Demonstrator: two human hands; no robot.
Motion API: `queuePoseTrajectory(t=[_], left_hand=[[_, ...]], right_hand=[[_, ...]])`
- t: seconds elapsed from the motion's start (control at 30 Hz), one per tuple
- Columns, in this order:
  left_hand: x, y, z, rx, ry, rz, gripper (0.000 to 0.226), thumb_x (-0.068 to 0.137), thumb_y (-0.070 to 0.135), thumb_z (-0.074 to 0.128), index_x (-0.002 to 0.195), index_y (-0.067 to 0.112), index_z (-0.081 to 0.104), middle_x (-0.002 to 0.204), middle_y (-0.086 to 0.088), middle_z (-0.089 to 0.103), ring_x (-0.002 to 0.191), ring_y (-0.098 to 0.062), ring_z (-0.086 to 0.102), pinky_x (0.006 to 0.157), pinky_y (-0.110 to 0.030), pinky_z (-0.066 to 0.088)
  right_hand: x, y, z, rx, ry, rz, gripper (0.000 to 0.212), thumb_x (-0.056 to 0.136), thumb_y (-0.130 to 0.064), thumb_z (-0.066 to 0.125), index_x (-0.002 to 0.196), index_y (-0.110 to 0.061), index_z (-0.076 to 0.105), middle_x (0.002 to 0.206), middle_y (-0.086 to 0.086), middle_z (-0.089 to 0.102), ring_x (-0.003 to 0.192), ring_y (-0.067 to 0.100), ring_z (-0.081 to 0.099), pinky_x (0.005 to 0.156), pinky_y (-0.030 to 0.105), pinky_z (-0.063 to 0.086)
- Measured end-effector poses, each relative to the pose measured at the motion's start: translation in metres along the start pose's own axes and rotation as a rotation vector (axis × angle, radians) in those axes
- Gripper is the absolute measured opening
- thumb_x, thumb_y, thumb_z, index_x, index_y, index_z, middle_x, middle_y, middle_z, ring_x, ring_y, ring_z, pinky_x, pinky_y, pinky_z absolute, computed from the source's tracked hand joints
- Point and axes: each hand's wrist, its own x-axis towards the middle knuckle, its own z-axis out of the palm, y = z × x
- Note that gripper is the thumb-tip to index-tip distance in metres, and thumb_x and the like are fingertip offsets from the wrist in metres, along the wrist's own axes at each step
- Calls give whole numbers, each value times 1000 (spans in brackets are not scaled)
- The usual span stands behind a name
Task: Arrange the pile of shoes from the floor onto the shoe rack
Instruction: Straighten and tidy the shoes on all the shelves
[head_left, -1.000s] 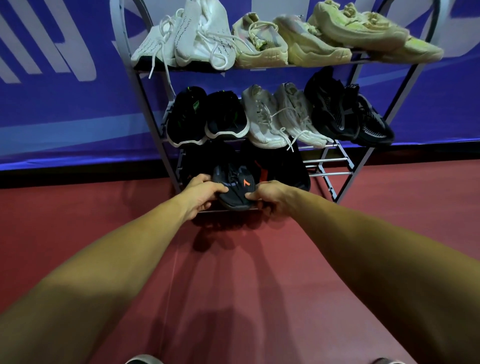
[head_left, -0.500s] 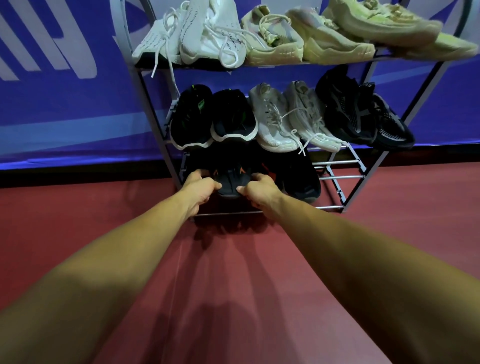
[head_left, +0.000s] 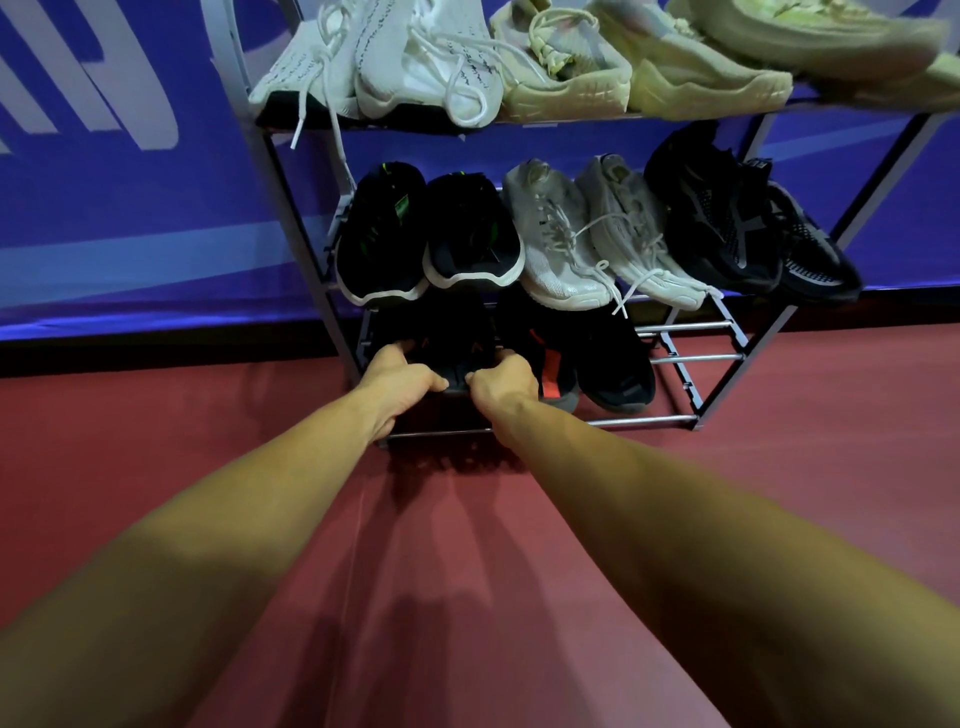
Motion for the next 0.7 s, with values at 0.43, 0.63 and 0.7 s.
queuePoseTrajectory(t=[0.43,0.63,0.7], left_hand=[[-19,11,12,309,56,27,68,62,29,82,122,6,61,126,-16,59,111,-31,60,98,-42,52],[-39,14,24,260,-9,94,50,71,17,78,120,18,63,93,-2,68,95,-20,64,83,-28,47],[-47,16,33,273,-76,108,44,73,19,79,115,20,65,92,-1,70,93,-17,65,83,-28,47]], right_hand=[[-15,13,-35,-234,-152,-39,38,82,-29,67,119,-20,65,109,10,72,102,31,70,92,40,57],[-20,30,-75,-246,-126,-71,58,63,-44,61,112,-14,65,105,17,74,100,38,72,90,47,59],[-31,31,-92,-263,-113,-80,58,61,-46,60,107,-12,66,100,16,76,93,34,74,88,44,60]])
